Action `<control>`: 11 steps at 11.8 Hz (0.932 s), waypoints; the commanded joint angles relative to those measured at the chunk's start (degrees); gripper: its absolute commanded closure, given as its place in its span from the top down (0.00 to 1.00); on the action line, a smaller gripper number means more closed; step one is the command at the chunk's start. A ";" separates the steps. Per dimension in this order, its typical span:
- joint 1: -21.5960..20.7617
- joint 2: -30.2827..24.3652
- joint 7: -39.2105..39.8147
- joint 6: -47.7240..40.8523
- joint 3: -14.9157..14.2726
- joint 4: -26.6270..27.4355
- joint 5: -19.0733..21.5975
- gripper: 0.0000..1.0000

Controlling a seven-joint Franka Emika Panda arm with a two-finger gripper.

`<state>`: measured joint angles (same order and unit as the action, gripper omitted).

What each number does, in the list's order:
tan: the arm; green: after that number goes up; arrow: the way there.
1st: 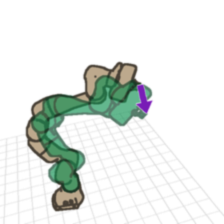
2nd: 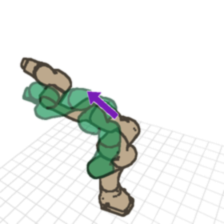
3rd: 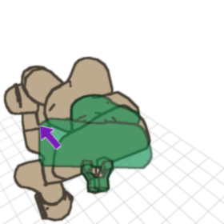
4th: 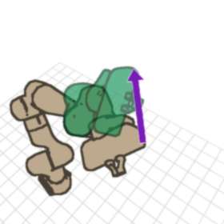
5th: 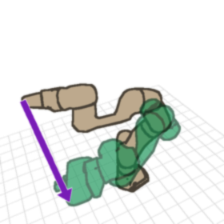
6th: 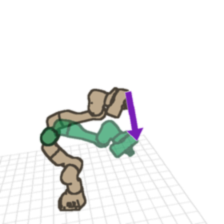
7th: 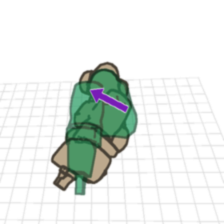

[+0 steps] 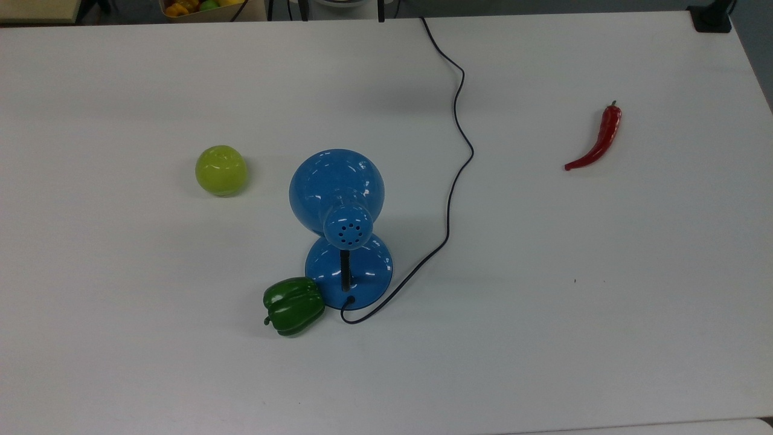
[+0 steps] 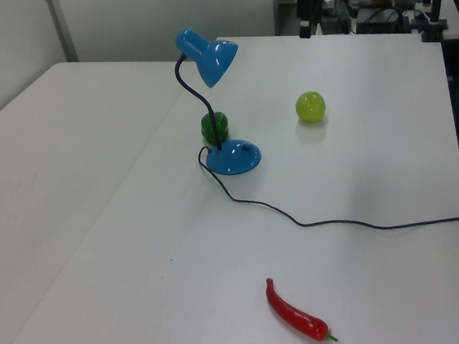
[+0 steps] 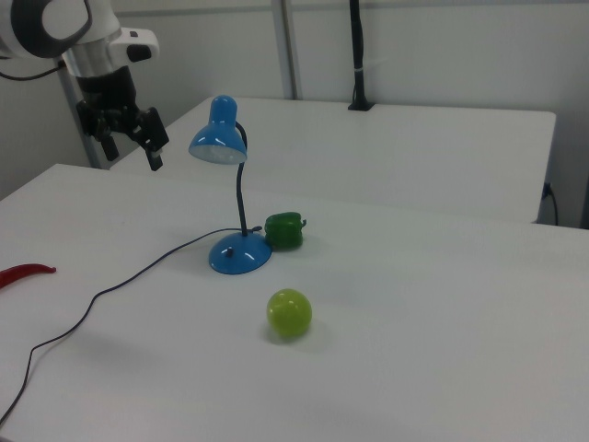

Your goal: Turn off lamp

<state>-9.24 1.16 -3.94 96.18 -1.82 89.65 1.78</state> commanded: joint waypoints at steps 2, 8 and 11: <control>-0.08 0.86 10.88 1.82 -1.43 -0.27 1.73 1.00; -0.16 0.95 10.35 1.91 -1.52 -0.17 1.73 1.00; -0.25 1.03 10.35 1.82 -1.43 -0.09 1.82 1.00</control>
